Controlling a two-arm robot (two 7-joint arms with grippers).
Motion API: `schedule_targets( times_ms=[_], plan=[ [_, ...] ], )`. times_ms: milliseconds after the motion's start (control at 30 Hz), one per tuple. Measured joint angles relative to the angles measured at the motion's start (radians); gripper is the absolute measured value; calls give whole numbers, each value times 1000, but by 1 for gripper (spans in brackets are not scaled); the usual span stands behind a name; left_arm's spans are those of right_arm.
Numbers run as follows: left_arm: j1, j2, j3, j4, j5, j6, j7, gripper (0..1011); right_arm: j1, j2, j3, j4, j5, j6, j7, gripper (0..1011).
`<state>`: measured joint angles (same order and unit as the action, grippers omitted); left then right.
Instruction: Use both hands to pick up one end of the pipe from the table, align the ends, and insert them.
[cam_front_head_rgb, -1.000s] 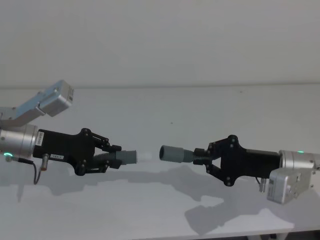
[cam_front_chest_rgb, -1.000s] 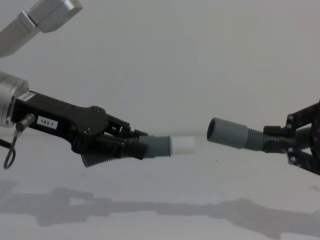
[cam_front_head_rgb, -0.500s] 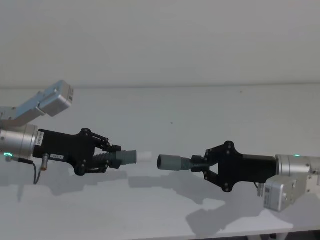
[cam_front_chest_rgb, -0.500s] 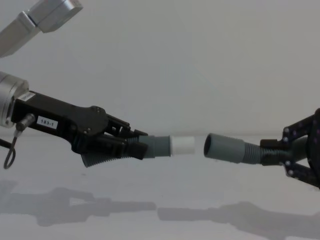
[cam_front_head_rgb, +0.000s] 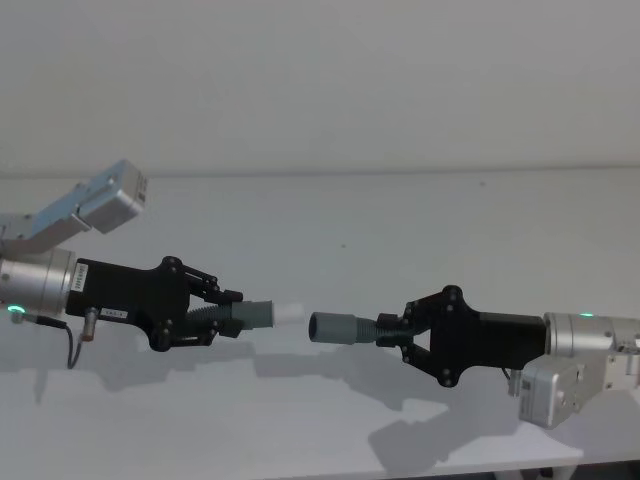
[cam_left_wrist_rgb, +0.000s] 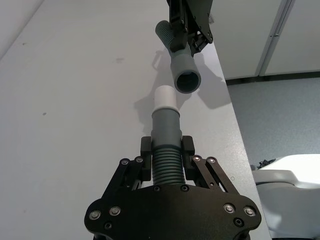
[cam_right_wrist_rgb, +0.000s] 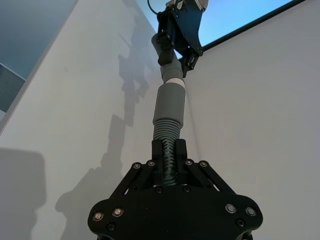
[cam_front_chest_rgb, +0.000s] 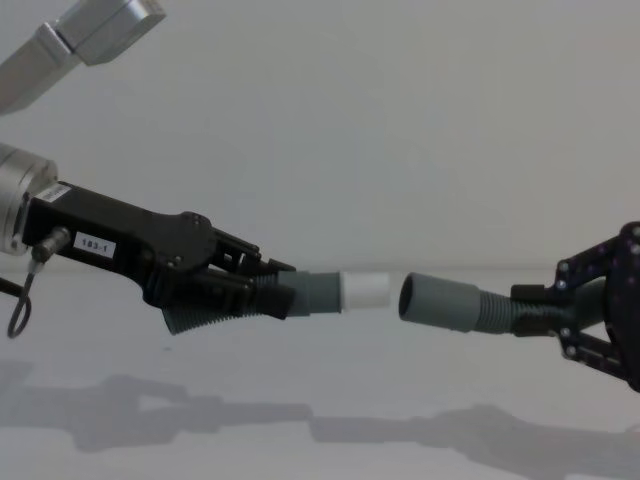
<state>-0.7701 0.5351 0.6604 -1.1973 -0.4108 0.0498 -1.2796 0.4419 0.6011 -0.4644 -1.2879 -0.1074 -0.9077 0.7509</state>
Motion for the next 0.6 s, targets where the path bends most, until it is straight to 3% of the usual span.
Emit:
schedule_targets(
  times_ms=[600],
  plan=[
    [0, 0, 0, 0, 0, 0, 0, 322, 14, -15, -9, 33, -23, 5, -27, 126]
  ],
)
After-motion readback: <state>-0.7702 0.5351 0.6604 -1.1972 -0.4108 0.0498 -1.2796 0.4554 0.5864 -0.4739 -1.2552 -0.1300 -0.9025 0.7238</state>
